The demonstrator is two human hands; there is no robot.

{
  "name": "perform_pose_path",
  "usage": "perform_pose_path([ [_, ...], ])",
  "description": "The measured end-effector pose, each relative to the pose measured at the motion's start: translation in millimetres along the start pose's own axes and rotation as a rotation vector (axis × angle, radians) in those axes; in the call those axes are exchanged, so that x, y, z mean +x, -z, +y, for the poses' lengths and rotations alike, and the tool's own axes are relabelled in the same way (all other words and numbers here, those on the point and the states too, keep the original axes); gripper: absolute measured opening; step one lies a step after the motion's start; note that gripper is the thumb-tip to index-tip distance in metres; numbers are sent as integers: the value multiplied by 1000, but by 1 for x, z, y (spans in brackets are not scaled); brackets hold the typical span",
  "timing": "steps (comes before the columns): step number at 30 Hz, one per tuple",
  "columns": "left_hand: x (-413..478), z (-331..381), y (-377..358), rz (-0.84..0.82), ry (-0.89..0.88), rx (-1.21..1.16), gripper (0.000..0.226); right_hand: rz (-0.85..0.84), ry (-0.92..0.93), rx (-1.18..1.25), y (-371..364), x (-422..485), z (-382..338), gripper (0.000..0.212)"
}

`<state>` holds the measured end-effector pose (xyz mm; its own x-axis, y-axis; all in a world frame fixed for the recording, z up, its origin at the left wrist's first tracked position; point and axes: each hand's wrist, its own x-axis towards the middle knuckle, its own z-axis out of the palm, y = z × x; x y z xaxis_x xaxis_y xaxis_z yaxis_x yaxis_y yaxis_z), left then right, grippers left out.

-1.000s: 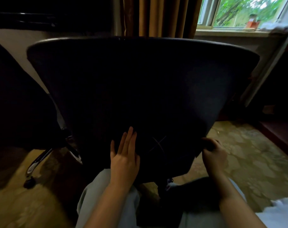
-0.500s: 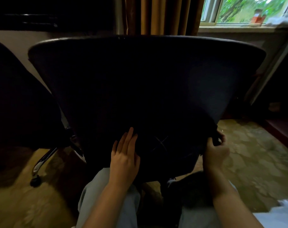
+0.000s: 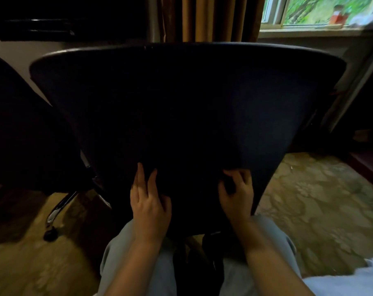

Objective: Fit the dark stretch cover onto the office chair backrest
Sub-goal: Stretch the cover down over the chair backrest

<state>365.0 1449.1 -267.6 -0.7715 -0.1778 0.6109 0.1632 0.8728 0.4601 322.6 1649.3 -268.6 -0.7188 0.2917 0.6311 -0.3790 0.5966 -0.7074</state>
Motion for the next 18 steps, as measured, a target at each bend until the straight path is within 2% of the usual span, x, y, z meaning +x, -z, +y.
perform_pose_path([
  [4, 2, -2, 1, -8, 10, 12, 60, 64, -35, -31, 19, 8, 19, 23],
  [9, 2, -3, 0, 7, -5, 30, 61, 328, -363, 39, 51, 32, 56, 35],
  [11, 2, -2, -1, 22, 5, 20, 65, 370, -410, 19, 53, 38, 58, 33],
  [15, 1, 2, -3, 9, 15, 7, 72, 352, -336, 8, 33, 32, 29, 28],
  [18, -1, 1, -4, -5, 22, 12, 73, 207, -170, 3, 10, 15, 5, 25],
])
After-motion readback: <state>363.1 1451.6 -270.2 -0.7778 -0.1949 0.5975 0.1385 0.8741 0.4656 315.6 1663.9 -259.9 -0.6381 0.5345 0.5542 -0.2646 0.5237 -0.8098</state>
